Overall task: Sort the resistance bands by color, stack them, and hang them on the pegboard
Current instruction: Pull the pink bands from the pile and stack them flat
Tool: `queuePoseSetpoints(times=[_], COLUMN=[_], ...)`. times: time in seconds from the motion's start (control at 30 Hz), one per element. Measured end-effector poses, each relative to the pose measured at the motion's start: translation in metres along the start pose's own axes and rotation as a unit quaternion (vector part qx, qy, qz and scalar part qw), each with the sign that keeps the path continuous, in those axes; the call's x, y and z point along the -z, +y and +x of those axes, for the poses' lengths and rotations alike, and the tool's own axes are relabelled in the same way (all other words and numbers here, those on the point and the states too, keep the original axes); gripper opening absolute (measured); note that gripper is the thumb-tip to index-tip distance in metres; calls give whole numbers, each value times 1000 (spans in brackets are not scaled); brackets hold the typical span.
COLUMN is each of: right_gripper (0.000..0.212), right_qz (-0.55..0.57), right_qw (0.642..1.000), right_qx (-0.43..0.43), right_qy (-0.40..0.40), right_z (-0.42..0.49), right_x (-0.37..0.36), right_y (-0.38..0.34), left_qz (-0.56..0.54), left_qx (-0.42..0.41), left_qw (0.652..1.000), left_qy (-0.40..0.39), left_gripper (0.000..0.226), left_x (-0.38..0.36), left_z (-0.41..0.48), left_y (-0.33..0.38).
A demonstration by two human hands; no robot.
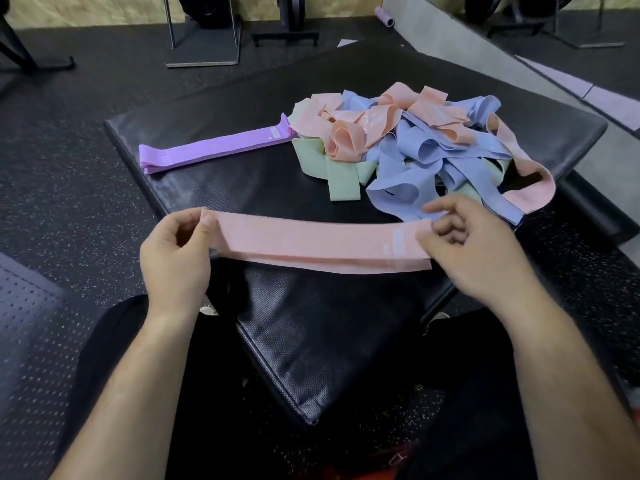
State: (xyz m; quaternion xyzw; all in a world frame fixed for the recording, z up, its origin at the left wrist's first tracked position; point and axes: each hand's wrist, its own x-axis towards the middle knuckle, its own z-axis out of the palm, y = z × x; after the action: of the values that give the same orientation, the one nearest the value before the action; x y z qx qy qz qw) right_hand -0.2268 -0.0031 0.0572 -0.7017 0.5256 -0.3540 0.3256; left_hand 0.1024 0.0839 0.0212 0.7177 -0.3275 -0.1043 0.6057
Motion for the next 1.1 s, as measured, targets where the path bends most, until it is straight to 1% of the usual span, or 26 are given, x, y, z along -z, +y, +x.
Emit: queuePoseSetpoints(times=[0.07,0.17,0.2,0.27,0.33,0.4,0.5,0.6,0.7,0.8,0.9,1.0,1.1], right_gripper=[22,20,20,22,21,20,20,27,42,51,51,50,47], right_qz=[-72,-162,-188,-220,-229,-220,-171,-119,-36,20,15,-23,-9], right_qw=[997,986,982,975,973,974,983,991,995,995,997,998,999], right_qx=[-20,-13,-6,10,29,47,59,46,40,55,54,48,33], right_qy=[-20,-20,-16,-1,16,26,35,49,83,84,58,18,8], right_z=[-3,-5,-5,-4,-3,-1,4,8,7,5,0,-3,0], right_x=[-7,-13,-14,-17,-20,-23,-25,-24,-22,-17,-18,-25,-26], right_y=[6,9,9,12,17,21,25,28,25,21,24,32,36], left_qz=[54,120,142,183,191,187,212,215,136,60,21,20,18], left_qx=[-4,-12,-26,-53,-56,-53,-55,-70,-48,-35,-26,-13,-15], left_qw=[998,991,988,980,978,978,972,968,987,996,996,994,993], left_qy=[-23,-53,-56,-57,-63,-70,-89,-107,-75,-51,-77,-111,-117], left_gripper=[10,10,12,12,8,9,23,22,10,4,13,14,15], left_x=[-1,-3,-4,-5,-7,-9,-11,-11,-7,0,5,8,10], left_z=[-1,-2,-1,0,-3,-5,-2,0,-3,-7,-7,-6,-7], left_y=[-4,-8,-10,-12,-9,-8,-12,-16,-12,-7,-11,-17,-17])
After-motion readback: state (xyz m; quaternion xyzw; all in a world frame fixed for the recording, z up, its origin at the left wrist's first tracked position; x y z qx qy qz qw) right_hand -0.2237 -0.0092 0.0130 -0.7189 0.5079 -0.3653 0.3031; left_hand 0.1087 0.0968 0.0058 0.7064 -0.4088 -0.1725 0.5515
